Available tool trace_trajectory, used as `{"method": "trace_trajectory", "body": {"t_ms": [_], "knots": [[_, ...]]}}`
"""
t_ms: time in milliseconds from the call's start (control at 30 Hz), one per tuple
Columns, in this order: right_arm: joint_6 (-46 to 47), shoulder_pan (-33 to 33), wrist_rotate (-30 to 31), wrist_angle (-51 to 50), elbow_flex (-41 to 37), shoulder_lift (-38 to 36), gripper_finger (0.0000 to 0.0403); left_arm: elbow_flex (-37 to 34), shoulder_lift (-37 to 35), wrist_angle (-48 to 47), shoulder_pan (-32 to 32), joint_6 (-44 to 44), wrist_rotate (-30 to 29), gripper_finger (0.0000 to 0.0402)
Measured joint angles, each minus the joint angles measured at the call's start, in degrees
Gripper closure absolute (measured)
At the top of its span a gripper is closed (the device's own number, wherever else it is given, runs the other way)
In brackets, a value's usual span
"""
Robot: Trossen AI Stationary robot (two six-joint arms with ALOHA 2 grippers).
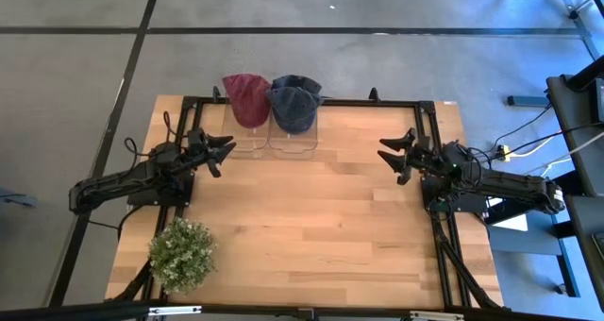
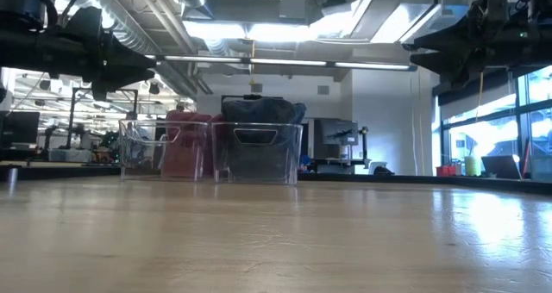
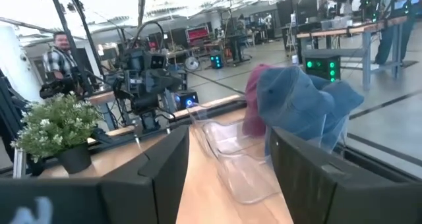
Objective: Pick & Place hat
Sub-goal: Return to Home Position
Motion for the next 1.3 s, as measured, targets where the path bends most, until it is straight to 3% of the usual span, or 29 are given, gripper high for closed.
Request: {"method": "trace_trajectory", "body": {"t_ms": [400, 733, 1033, 1167, 1300], "knots": [[1.30, 0.02, 4.46, -6.06, 0.00, -7.43, 0.0192, 0.00, -0.01, 0.01, 0.00, 0.01, 0.60, 0.0265], [-0.32, 0.02, 7.54, -7.64, 0.00, -6.49, 0.0192, 0.00, 0.01, 0.07, 0.00, 1.04, -4.45, 0.0265], [2.54, 0.05, 7.53, -13.25, -0.03, -5.82, 0.0192, 0.00, 0.00, 0.21, 0.00, 1.12, -4.45, 0.0265], [0.06, 0.09, 8.75, -12.22, -0.05, -5.88, 0.0192, 0.00, 0.00, 0.69, 0.00, 1.51, -4.49, 0.0265], [-1.94, 0.07, 9.69, -3.10, -4.73, -5.98, 0.0192, 0.00, 0.00, 2.28, 0.00, 2.79, -4.51, 0.0265]]}}
